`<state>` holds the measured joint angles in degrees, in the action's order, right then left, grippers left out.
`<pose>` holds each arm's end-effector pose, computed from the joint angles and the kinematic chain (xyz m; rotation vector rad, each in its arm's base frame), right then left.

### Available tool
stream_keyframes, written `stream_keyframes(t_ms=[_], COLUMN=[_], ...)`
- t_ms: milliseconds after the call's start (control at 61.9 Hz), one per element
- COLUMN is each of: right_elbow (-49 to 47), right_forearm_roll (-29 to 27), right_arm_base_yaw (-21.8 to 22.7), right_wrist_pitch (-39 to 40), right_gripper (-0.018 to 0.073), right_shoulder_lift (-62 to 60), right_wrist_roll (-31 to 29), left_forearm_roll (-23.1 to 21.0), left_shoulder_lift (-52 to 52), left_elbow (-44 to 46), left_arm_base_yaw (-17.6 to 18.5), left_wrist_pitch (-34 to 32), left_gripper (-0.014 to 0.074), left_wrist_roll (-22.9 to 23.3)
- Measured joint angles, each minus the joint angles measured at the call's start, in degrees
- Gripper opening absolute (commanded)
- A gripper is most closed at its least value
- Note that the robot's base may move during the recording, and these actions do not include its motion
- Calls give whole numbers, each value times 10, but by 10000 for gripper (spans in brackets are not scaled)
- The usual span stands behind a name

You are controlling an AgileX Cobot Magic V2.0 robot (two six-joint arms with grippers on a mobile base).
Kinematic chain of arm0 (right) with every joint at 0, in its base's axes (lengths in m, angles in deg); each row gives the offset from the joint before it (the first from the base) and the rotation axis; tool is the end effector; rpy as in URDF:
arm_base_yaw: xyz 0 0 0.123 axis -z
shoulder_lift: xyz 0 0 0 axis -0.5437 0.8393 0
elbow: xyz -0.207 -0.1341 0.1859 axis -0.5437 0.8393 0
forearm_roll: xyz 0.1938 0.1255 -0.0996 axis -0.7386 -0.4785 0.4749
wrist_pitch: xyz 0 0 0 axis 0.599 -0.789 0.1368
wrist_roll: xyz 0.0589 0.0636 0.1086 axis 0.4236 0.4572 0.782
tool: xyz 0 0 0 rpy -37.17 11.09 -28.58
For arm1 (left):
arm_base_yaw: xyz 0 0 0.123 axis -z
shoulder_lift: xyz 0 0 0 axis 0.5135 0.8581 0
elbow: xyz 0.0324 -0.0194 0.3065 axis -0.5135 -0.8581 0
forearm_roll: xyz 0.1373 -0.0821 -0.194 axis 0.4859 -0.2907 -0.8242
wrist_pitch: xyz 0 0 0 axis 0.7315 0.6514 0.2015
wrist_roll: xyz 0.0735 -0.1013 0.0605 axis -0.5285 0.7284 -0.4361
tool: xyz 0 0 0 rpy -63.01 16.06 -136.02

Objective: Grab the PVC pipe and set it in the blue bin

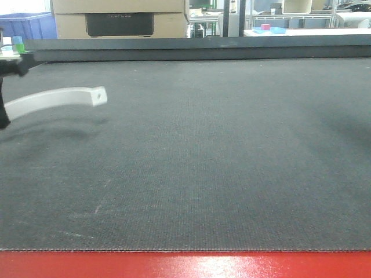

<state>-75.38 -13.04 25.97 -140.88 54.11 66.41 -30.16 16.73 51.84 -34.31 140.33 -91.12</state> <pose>0.3078 0.0463 0.2949 0.0343 2.7501 0.1624 0.3989 0.0050 0.2049 -0.0401 2.8980 -0.1839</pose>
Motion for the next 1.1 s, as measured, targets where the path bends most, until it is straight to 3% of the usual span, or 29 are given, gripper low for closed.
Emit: stream_keyframes(t_ms=[420,824,1098], right_elbow=[0,1,56], right_forearm_roll=[0,0,3], right_arm_base_yaw=[0,0,0], right_wrist_pitch=[-10,-11,101], right_gripper=[-167,-167,-167], right_shoulder_lift=[0,-28,-121], right_wrist_roll=[1,0,-51], left_forearm_roll=[-13,-17,-21], left_shoulder_lift=[-116,-215,-315], left_elbow=[1,-121,-230], left_arm_base_yaw=[8,105,120], left_wrist_pitch=[3,-162,-311], left_gripper=[-111,-111,-111], left_wrist_roll=[0,0,0])
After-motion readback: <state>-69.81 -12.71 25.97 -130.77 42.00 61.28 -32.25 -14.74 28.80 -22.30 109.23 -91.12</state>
